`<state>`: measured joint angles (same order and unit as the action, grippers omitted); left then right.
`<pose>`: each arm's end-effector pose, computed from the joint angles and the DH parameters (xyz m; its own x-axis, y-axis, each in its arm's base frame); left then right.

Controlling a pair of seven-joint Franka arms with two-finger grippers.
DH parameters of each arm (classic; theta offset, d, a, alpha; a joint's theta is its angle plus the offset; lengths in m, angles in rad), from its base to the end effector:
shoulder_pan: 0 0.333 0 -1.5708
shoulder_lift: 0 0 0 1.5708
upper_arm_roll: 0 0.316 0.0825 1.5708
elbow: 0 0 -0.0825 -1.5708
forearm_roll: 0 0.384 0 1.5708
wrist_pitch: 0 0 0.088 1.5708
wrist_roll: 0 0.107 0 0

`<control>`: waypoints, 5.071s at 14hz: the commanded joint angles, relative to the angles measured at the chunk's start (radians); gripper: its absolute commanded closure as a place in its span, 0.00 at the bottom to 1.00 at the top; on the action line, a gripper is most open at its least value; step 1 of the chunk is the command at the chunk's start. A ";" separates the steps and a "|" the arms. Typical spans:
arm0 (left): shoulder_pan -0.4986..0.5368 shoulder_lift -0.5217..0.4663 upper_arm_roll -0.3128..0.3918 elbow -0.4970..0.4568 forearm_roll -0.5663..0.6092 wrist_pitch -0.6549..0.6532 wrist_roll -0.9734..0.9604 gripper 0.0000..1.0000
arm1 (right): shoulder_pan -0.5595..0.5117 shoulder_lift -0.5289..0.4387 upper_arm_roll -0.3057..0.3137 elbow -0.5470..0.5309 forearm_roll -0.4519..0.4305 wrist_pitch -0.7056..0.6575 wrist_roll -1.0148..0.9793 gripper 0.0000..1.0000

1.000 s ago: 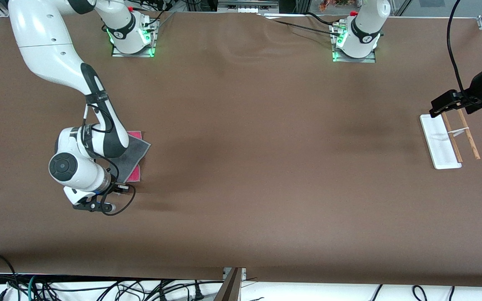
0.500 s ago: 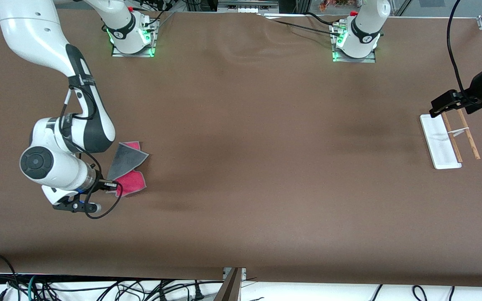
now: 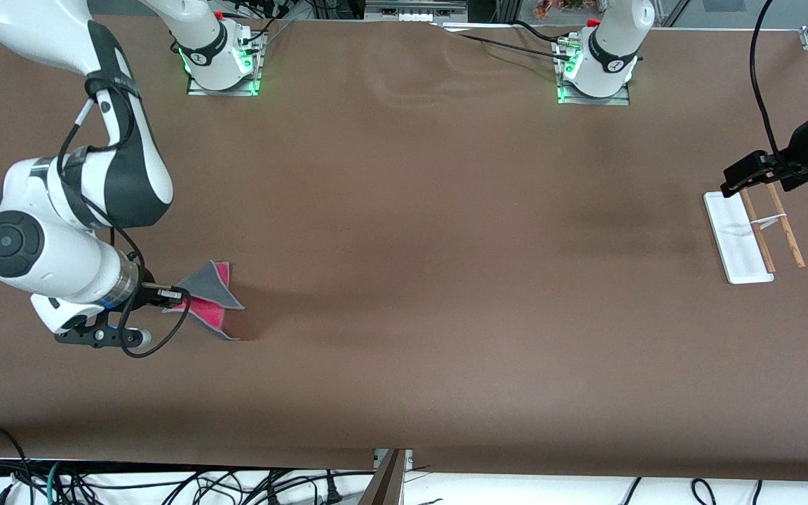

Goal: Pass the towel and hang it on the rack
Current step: 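Lift the towel with the right gripper toward the table's middle, then hold the towel up while the left gripper reaches its hanging edge, then close the left gripper on the towel and open the right gripper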

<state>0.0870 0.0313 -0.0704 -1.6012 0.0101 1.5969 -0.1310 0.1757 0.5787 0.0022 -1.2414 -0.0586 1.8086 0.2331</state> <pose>0.5647 0.0110 0.5949 0.9886 0.1467 -0.0342 0.1464 -0.9891 -0.0125 0.7107 0.1225 0.4298 0.9991 -0.0414 0.0013 -0.0414 -0.9975 0.0568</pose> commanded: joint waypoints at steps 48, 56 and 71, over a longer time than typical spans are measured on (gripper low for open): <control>-0.162 0.407 -0.223 -0.254 -0.679 0.778 1.831 0.00 | 0.527 0.016 0.245 0.115 0.005 0.325 1.071 1.00; -0.167 0.364 -0.290 -0.252 -0.622 0.765 1.829 0.00 | 0.533 0.026 0.245 0.115 0.000 0.331 1.069 1.00; -0.155 0.337 -0.289 -0.264 -0.515 0.581 1.846 1.00 | 0.531 0.026 0.242 0.115 0.000 0.331 1.065 1.00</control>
<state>-0.0812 0.4050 -0.3574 -1.8567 -0.5304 2.2171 1.6912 0.6996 0.5999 0.2490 -1.1376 -0.0542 2.1337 1.2886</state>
